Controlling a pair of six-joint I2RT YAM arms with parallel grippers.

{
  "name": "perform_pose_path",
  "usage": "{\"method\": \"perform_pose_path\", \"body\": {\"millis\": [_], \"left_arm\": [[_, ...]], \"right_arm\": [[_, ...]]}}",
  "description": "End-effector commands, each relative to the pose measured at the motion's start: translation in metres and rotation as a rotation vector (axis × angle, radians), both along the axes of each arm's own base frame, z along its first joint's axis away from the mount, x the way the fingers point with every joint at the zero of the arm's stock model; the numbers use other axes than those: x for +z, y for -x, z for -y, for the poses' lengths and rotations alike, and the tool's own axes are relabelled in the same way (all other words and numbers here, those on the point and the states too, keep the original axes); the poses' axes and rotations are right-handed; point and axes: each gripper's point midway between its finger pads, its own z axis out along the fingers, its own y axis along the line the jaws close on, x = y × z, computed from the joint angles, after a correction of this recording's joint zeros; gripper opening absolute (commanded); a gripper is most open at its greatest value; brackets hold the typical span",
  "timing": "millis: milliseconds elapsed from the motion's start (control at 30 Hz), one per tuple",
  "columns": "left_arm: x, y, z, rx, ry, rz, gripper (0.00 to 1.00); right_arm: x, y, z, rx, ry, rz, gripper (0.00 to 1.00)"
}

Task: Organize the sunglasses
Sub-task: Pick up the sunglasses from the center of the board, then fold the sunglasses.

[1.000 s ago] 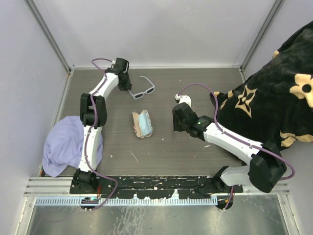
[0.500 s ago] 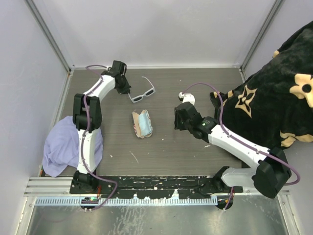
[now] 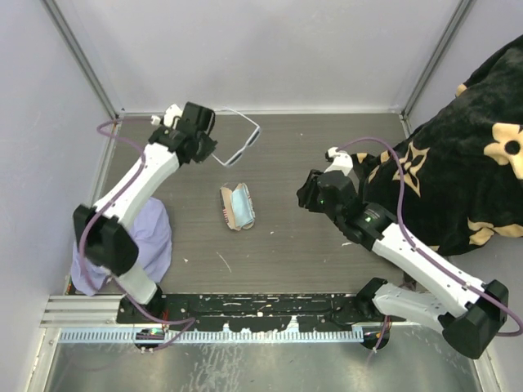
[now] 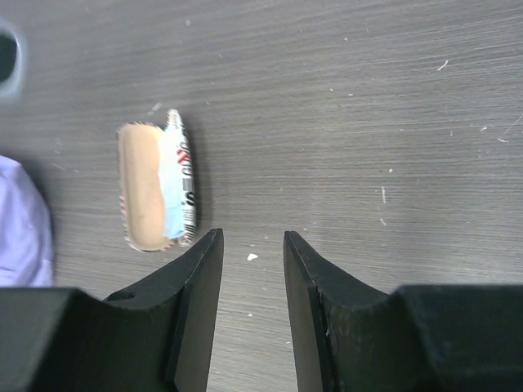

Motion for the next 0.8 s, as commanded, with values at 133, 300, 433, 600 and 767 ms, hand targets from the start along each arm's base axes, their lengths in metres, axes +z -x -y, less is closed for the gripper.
{"method": "perform_pose_path", "body": {"millis": [133, 300, 433, 600, 767], "left_arm": [[0.025, 0.102, -0.004, 0.23, 0.013, 0.132, 0.0], [0.025, 0.149, 0.001, 0.276, -0.014, 0.197, 0.0], [0.016, 0.169, 0.005, 0.304, 0.005, 0.189, 0.0], [0.014, 0.181, 0.003, 0.328, 0.013, 0.185, 0.0], [0.009, 0.185, -0.001, 0.318, 0.005, 0.187, 0.0]], "right_arm": [[0.084, 0.005, -0.006, -0.102, -0.378, 0.096, 0.42], [0.105, 0.013, -0.017, -0.099, -0.528, 0.108, 0.44], [0.111, 0.024, -0.033, -0.108, -0.515, 0.125, 0.45], [0.111, 0.037, -0.056, -0.133, -0.534, 0.13, 0.44], [0.112, 0.049, -0.094, -0.109, -0.567, 0.123, 0.42]]}}
